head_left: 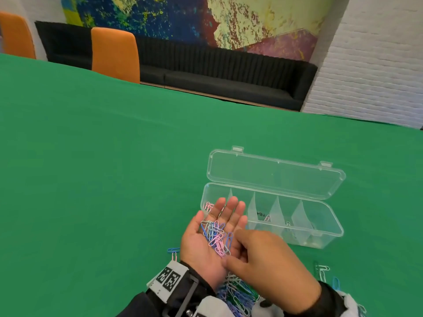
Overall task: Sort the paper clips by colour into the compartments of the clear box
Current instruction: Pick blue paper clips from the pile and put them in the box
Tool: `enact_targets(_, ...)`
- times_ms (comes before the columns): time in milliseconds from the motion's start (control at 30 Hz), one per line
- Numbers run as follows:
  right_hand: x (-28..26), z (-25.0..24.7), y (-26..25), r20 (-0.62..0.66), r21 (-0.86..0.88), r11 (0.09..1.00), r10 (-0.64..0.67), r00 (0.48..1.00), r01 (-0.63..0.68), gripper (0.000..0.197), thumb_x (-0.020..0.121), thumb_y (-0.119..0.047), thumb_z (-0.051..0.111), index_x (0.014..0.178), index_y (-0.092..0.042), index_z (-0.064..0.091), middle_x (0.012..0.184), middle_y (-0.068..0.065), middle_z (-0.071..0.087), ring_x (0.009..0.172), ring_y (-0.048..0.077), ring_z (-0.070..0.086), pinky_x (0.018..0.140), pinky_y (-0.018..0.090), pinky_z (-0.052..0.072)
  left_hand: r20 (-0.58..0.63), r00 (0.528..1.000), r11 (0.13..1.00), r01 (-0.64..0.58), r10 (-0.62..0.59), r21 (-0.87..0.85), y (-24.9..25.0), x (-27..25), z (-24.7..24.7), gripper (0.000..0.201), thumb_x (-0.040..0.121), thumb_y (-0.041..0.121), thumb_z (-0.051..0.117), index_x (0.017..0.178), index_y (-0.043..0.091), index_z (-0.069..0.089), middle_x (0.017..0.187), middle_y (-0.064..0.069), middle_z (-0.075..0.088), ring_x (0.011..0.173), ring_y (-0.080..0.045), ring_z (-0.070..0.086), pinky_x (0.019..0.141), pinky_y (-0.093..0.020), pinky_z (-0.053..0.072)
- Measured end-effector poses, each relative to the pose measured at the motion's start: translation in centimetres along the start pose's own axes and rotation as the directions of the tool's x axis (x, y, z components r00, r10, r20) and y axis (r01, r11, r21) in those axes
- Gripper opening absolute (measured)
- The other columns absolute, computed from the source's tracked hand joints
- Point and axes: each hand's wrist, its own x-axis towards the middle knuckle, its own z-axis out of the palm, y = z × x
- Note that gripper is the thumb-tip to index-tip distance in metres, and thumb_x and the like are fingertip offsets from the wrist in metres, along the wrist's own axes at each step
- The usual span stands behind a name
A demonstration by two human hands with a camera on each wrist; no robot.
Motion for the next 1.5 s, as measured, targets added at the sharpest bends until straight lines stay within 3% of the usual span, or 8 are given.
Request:
enact_targets(233,0.0,-0.1,0.2,-0.023,0.055,0.998,-0.011,1.0,0.012,0.033,0.082,-0.04,0.058,0.063,-0.023,0.038,0.063,-0.009,0.045,0.061,0.007,0.041,0.054,0.017,0.029,0.049,0.999,1.0,0.011,-0.01,-0.012,-0.1,0.0,0.0,0.045,0.078,0.031,0.043,0.08,-0.002,0.073,0.104,-0.022,0.068,0.091,-0.038,0.068,0.08,-0.055,0.046)
enact_targets(400,-0.2,0.0,-0.2,-0.039,0.007,1.0,-0.013,0.999,0.013,0.035,0.082,-0.046,0.057,0.066,-0.026,0.034,0.067,-0.009,0.042,0.072,0.012,0.043,0.054,0.015,0.027,0.065,0.998,1.0,0.004,-0.003,-0.002,-0.1,-0.1,-0.1,0.045,0.078,0.032,0.043,0.08,-0.002,0.074,0.104,-0.022,0.068,0.092,-0.037,0.068,0.08,-0.055,0.046)
enact_targets(567,-0.4,-0.1,-0.5,-0.066,0.0,1.0,-0.018,0.998,0.018,0.03,0.081,-0.039,0.057,0.067,-0.026,0.034,0.064,-0.011,0.041,0.071,0.011,0.042,0.054,0.017,0.029,0.088,0.996,0.999,0.024,-0.027,0.033,-0.3,-0.3,-0.2,0.037,0.06,0.027,0.077,0.084,-0.001,0.074,0.109,-0.022,0.067,0.099,-0.039,0.066,0.085,-0.056,0.046)
enact_targets(700,-0.8,-0.9,-0.9,-0.09,0.033,0.993,-0.108,0.99,0.112,0.022,0.083,-0.034,0.056,0.088,-0.032,0.035,0.09,-0.015,0.045,0.083,0.006,0.038,0.062,0.021,0.03,0.018,0.999,0.999,0.036,-0.037,0.035,-0.3,-0.3,-0.3,0.044,0.087,0.034,0.039,0.09,0.003,0.07,0.11,-0.021,0.067,0.099,-0.037,0.066,0.084,-0.055,0.046)
enact_targets(900,-0.6,-1.3,-1.2,-0.005,0.02,0.972,-0.233,0.973,0.233,0.019,0.088,-0.025,0.052,0.106,-0.028,0.053,0.111,-0.013,0.048,0.088,-0.001,0.028,0.076,0.021,0.031,0.007,0.997,0.996,0.081,-0.081,0.037,-0.1,-0.2,-0.4,0.048,0.095,0.039,0.03,0.1,0.005,0.064,0.112,-0.02,0.065,0.102,-0.036,0.065,0.083,-0.055,0.047)
enact_targets(1033,-0.1,-0.9,-0.6,-0.047,-0.002,0.964,-0.264,0.963,0.265,0.017,0.088,-0.022,0.052,0.104,-0.024,0.054,0.11,-0.009,0.05,0.086,0.003,0.033,0.066,0.016,0.028,0.035,0.997,0.997,0.067,-0.068,0.031,-0.1,0.1,-0.5,0.051,0.095,0.036,0.03,0.094,0.003,0.068,0.108,-0.021,0.066,0.096,-0.036,0.067,0.083,-0.055,0.047)
enact_targets(1200,0.5,-0.3,0.4,-0.182,-0.027,0.953,-0.301,0.936,0.301,0.01,0.063,-0.019,0.049,0.071,-0.025,0.052,0.07,-0.011,0.054,0.064,0.004,0.047,0.057,0.017,0.029,0.096,0.994,0.998,0.056,-0.056,0.002,0.0,-0.2,0.4,0.044,0.083,0.029,0.039,0.084,-0.002,0.072,0.104,-0.024,0.067,0.092,-0.038,0.068,0.075,-0.053,0.052)
enact_targets(1500,0.5,0.0,1.1,-0.147,0.071,0.926,-0.358,0.922,0.37,0.033,0.075,-0.049,0.037,0.091,-0.025,0.054,0.095,-0.013,0.046,0.082,0.001,0.039,0.072,0.013,0.035,0.029,0.998,0.996,0.056,-0.054,-0.071,0.2,0.1,0.1,0.049,0.095,0.033,0.031,0.086,0.002,0.067,0.098,-0.022,0.068,0.087,-0.038,0.069,0.076,-0.056,0.048)
